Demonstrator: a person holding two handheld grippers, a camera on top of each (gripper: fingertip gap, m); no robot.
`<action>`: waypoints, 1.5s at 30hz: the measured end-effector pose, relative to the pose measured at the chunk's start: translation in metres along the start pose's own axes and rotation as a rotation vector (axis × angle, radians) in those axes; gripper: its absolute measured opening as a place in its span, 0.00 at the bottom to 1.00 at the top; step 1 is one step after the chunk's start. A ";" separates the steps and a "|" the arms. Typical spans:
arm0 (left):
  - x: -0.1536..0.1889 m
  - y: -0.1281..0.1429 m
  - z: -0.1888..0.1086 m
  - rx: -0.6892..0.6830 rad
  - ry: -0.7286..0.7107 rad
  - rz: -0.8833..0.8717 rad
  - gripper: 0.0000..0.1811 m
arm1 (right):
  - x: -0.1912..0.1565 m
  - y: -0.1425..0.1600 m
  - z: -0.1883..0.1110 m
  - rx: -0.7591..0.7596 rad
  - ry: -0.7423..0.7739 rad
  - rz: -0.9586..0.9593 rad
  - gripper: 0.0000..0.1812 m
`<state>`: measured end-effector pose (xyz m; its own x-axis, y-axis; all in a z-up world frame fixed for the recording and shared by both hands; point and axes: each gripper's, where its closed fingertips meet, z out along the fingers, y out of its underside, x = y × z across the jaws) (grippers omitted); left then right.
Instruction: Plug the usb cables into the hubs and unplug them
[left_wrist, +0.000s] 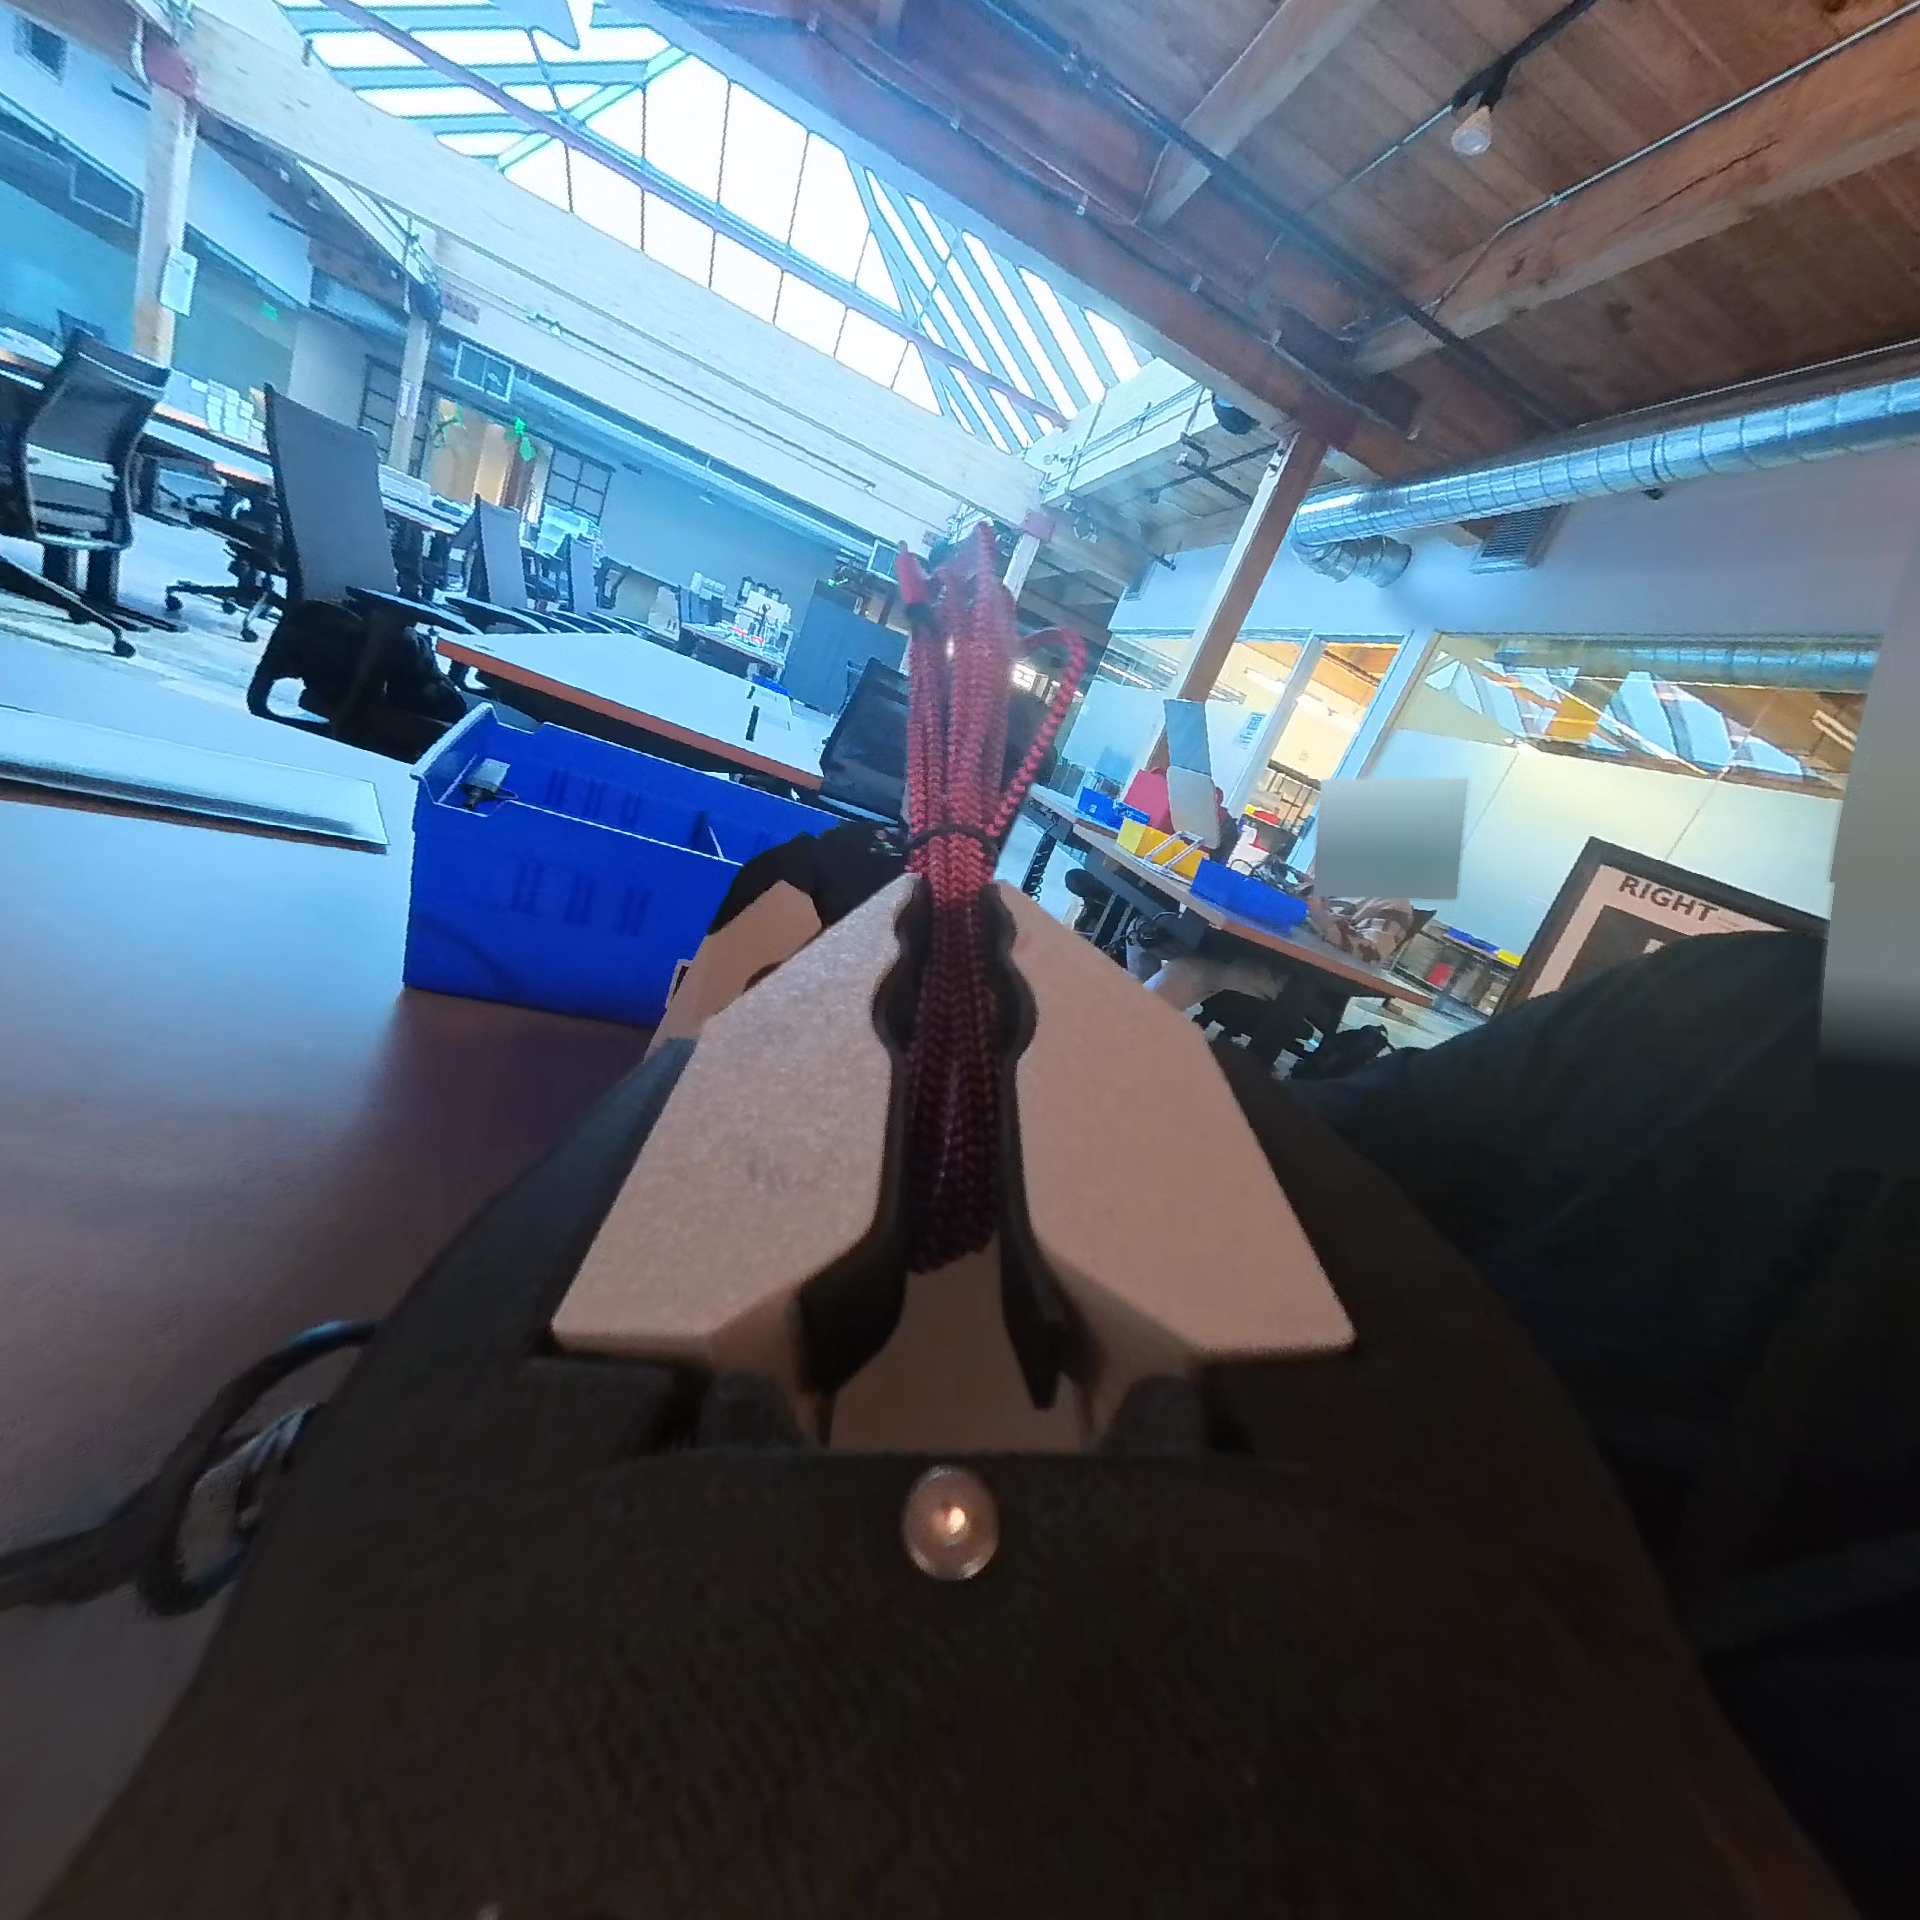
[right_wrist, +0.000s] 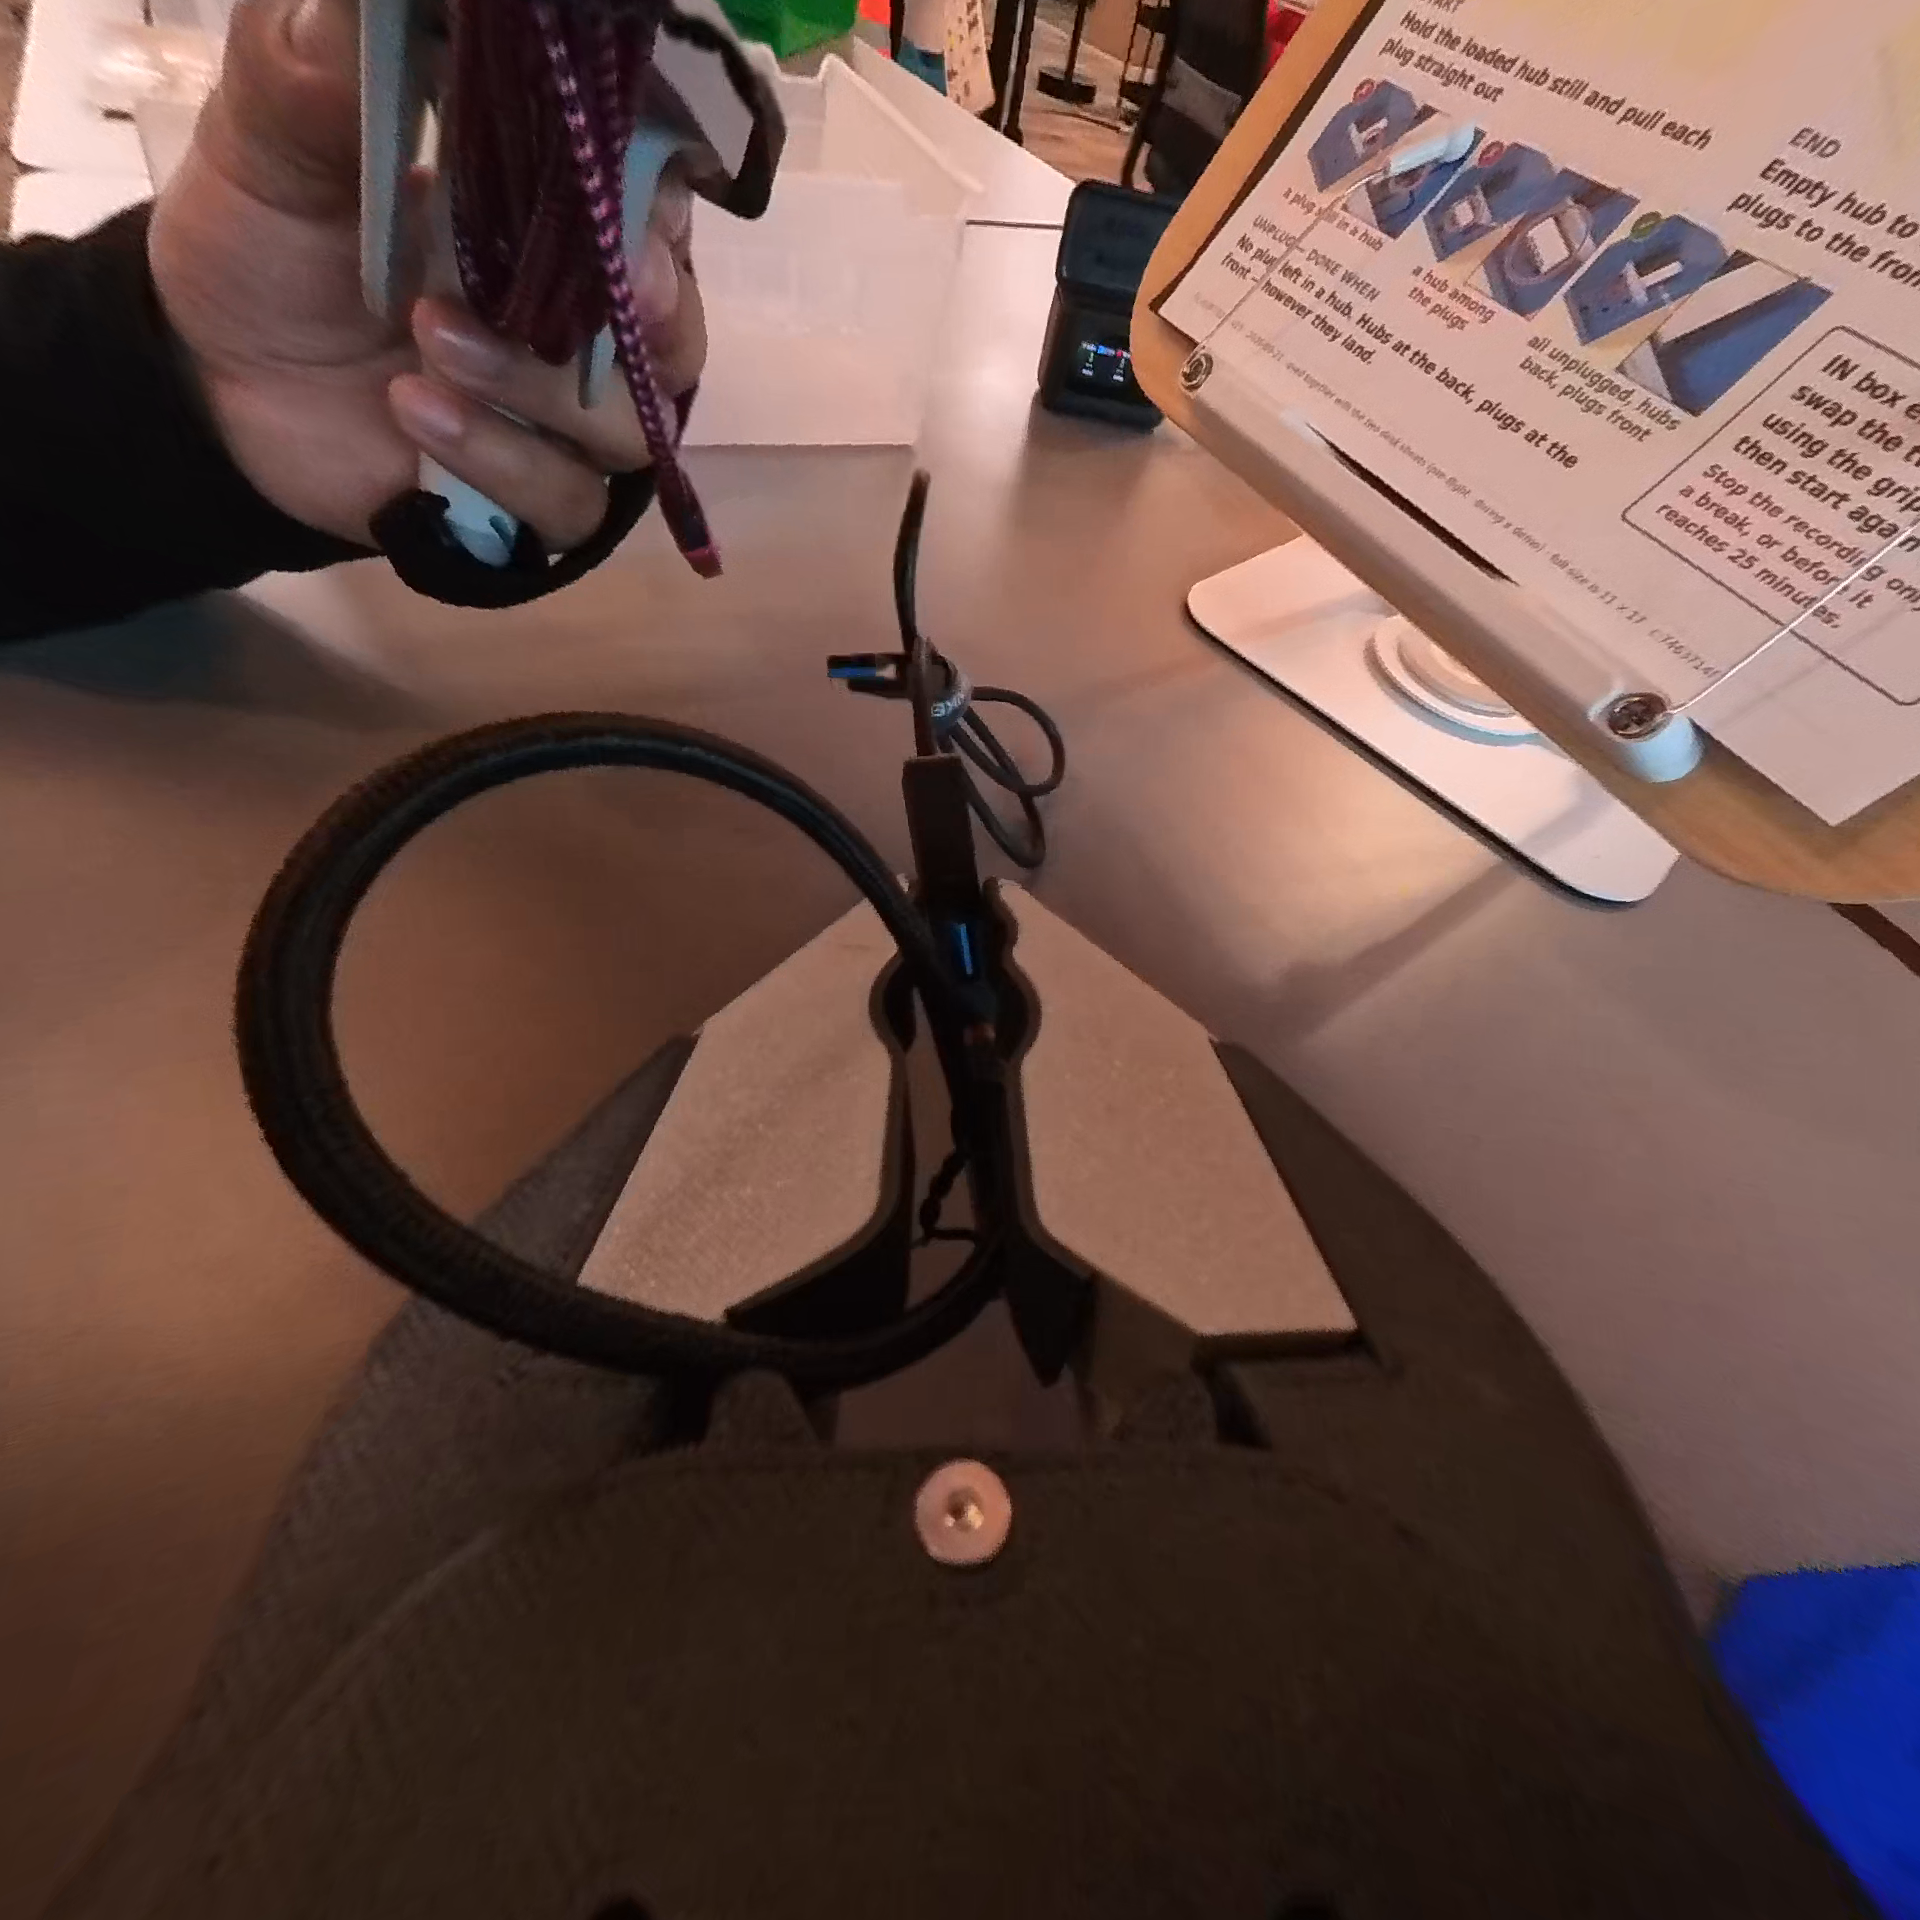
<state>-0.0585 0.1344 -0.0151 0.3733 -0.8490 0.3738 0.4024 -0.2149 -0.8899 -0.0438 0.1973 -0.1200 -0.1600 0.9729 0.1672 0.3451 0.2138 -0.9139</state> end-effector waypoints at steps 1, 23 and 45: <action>0.000 0.000 0.000 0.000 0.001 -0.002 0.04 | 0.000 -0.001 -0.001 0.007 -0.005 0.010 0.04; 0.001 0.003 0.002 -0.009 0.017 -0.018 0.04 | 0.005 0.000 -0.002 0.001 0.033 -0.004 0.04; -0.007 0.004 -0.001 -0.008 -0.026 -0.012 0.04 | 0.048 -0.002 -0.023 0.019 0.309 0.009 0.04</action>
<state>-0.0606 0.1393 -0.0217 0.3905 -0.8335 0.3909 0.3999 -0.2288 -0.8875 -0.0306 0.2461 -0.1015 0.1332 0.9561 0.2611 0.3278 0.2061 -0.9220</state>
